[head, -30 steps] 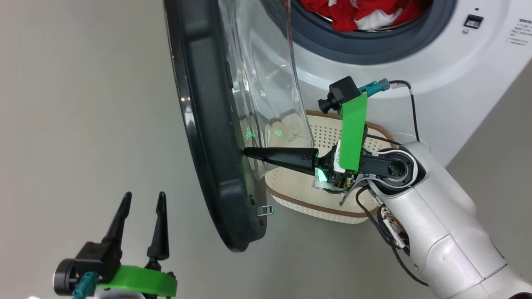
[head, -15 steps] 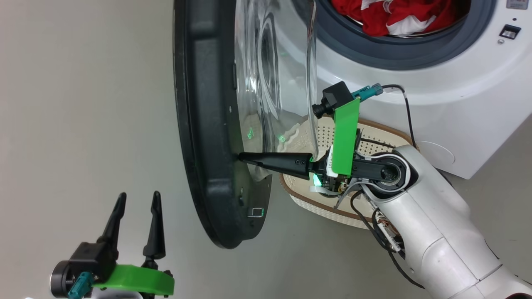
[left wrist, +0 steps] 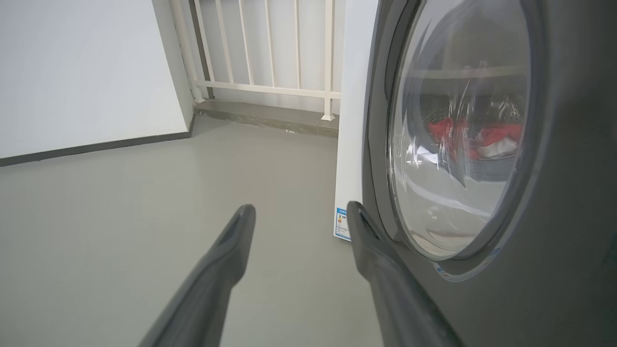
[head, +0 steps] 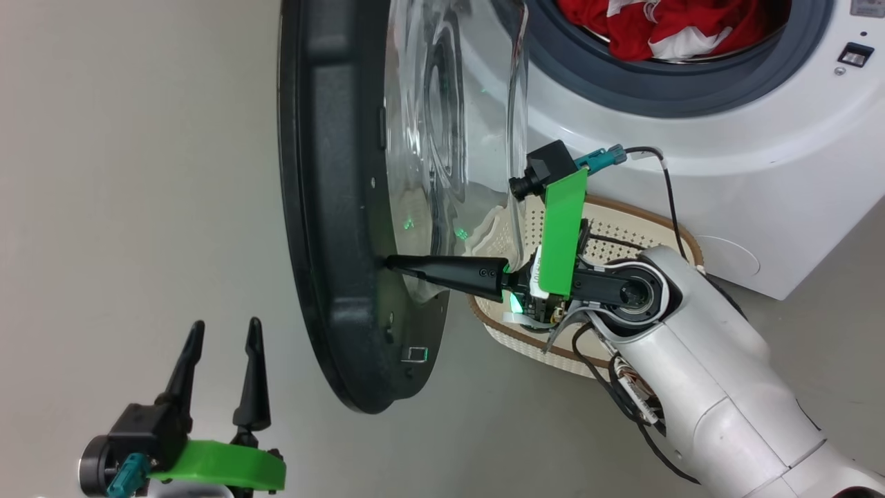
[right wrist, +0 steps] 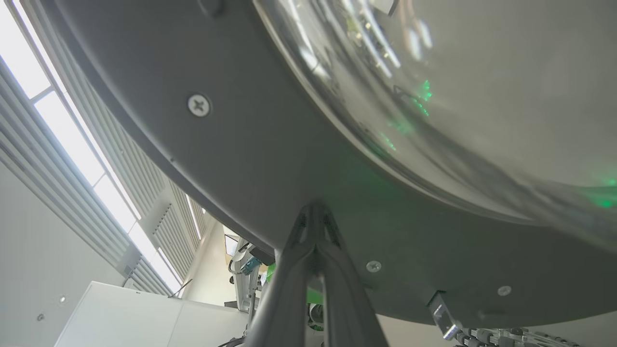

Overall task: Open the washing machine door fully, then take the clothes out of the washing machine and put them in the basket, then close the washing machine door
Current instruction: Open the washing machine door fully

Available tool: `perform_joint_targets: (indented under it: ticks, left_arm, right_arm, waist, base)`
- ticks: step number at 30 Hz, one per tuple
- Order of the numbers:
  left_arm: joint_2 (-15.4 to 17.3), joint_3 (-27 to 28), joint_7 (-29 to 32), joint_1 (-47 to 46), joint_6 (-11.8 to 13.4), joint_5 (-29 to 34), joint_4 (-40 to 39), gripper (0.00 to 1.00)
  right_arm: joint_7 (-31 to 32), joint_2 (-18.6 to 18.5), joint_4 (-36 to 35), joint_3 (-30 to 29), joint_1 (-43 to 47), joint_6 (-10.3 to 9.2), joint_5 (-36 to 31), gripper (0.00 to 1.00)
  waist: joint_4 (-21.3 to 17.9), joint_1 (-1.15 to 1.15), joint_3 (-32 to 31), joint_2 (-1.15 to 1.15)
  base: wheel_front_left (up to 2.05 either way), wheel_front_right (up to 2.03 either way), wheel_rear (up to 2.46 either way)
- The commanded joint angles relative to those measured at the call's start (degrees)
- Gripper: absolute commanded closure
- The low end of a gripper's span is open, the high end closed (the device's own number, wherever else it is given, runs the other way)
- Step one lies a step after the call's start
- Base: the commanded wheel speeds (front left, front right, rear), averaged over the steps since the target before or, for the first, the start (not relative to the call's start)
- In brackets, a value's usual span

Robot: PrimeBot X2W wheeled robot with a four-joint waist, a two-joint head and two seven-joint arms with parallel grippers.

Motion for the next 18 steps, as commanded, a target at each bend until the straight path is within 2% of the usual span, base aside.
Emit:
perform_joint_targets:
  ticks: [1, 2, 3, 4, 18]
  left_arm:
    - [1.1, 2.3, -0.5, 0.0, 0.4, -0.1, -1.2, 0.0]
    - [1.1, 2.4, -0.5, 0.0, 0.3, -0.1, -1.1, 0.0]
    - [1.1, 2.6, -0.5, -0.1, 0.1, 0.0, -1.0, 0.0]
    - [1.1, 2.8, -0.5, -0.1, 0.0, 0.2, -0.8, 0.0]
    - [1.1, 6.0, -0.5, -0.3, -1.4, 2.0, 0.9, 0.0]
  right_arm:
    - [-0.9, 2.3, -1.3, 0.1, -0.7, 0.09, -0.9, 0.7]
    - [-1.0, 2.2, -1.3, -0.1, -0.4, 0.09, -1.2, 0.56]
    - [-1.4, 2.0, -1.4, -0.5, -0.2, 0.09, -1.8, 0.05]
    - [-1.7, 1.7, -1.4, -0.8, 0.1, 0.09, -2.3, 0.0]
    - [-7.9, -5.5, -2.6, -3.9, 6.9, 0.09, -10.6, 0.0]
  waist:
    - [-0.5, 0.0, -0.2, 0.0]
    - [-0.7, 0.0, -0.3, 0.0]
    - [-0.9, 0.0, -0.4, 0.0]
    - [-1.1, 0.0, -0.5, 0.0]
    - [-4.7, 0.0, -2.2, 0.0]
  base:
    - [0.0, 0.0, 0.0]
    - [0.0, 0.0, 0.0]
    - [0.0, 0.0, 0.0]
    - [0.0, 0.0, 0.0]
    - [0.0, 0.0, 0.0]
